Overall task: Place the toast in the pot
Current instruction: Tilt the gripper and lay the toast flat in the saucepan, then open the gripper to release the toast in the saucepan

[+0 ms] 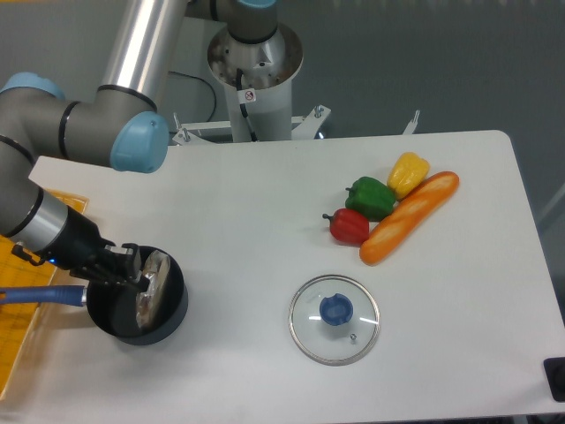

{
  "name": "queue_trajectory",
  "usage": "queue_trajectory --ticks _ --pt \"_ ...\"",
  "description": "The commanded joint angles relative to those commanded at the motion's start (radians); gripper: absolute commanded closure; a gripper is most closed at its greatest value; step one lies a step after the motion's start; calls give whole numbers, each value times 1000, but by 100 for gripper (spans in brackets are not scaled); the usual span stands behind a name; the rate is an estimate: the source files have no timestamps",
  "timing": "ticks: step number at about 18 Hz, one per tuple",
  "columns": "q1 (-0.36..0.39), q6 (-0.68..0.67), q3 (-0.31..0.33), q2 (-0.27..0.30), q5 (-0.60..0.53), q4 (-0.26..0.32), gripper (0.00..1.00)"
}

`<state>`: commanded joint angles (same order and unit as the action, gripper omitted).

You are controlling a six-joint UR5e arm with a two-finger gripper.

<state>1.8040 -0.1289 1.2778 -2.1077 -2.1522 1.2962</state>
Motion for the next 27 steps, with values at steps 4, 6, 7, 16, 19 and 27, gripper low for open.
queue_trajectory --ticks 4,6,7,16,19,27 --pt "-38 0 3 2 0 0 100" --pt "-61 0 8 -2 0 0 100" --pt "-69 0 8 -2 0 0 100" --pt "-114 0 28 -15 -17 0 41" --pt "-133 11 46 -17 -83 2 3" --pt "-141 23 52 -15 -71 0 0"
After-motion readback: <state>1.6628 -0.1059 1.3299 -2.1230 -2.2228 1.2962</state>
